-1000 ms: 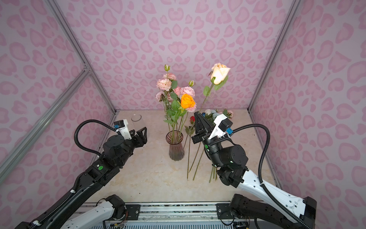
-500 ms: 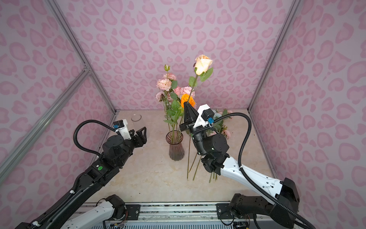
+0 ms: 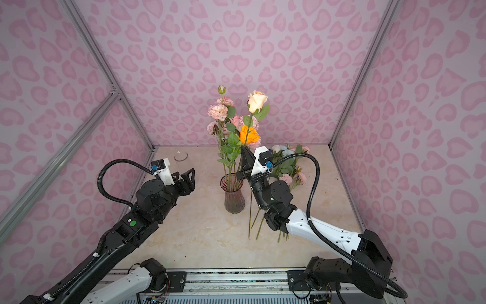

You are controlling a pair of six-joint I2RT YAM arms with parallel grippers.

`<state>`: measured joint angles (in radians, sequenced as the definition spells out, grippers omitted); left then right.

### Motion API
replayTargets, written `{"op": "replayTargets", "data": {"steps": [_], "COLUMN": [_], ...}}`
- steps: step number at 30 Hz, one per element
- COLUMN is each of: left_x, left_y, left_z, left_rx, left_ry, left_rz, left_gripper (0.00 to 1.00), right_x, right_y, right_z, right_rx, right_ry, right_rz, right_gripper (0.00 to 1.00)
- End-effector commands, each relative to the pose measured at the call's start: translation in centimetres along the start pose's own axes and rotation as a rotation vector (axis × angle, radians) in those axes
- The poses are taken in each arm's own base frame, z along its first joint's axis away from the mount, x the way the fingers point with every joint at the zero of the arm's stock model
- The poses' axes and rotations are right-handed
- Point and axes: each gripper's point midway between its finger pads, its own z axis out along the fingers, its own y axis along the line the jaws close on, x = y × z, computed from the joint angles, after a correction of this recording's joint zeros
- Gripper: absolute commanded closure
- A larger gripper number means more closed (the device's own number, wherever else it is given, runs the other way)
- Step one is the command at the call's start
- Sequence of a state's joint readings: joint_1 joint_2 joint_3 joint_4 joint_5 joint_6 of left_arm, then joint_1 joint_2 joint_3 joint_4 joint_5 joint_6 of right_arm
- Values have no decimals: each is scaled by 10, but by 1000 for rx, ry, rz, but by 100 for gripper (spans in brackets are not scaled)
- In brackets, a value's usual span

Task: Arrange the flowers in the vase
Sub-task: 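Lower the peach rose stem into the pink vase with the right gripper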

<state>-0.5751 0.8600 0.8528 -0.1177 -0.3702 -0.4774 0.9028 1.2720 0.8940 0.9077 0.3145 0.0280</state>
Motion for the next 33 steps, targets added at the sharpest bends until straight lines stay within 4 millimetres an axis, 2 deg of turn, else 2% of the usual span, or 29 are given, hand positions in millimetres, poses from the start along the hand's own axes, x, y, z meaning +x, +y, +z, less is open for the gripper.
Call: {"op": "replayTargets", "data": {"steps": [1, 5, 6, 9, 11, 15, 21, 24, 26, 32, 33], "left_x": [-6, -5, -4, -2, -2, -3, -3, -3, -2, -2, -1], "left_y": [-3, -4, -4, -5, -4, -4, -3, -4, -5, -5, -5], "left_z": [0, 1, 1, 3, 3, 2, 2, 2, 2, 3, 4], "left_rx": [16, 20, 21, 21, 18, 17, 13, 17, 20, 20, 21], "left_ry": [-24, -18, -15, -8, -9, -10, -13, -13, -9, -6, -3], "left_rz": [-14, -16, -16, -14, -14, -13, -11, -13, -13, -12, -11], "left_gripper": [26, 26, 26, 26, 26, 26, 26, 26, 26, 26, 26], "right_x": [19, 44, 50, 63, 69, 73, 72, 79, 86, 83, 82], "right_y": [-6, -9, -13, -17, -18, -14, -7, -21, -22, -15, -15], "right_z": [-10, -16, -17, -18, -16, -8, -8, -7, -11, -27, -29], "right_rx": [30, 53, 69, 98, 108, 110, 71, 155, 152, 79, 80], "right_ry": [54, 143, 162, 207, 234, 276, 286, 336, 380, 470, 483], "right_rz": [7, -29, -28, -35, -52, -78, -74, -98, -117, -114, -116], "right_gripper": [100, 100, 97, 78, 74, 72, 73, 71, 67, 41, 32]}}
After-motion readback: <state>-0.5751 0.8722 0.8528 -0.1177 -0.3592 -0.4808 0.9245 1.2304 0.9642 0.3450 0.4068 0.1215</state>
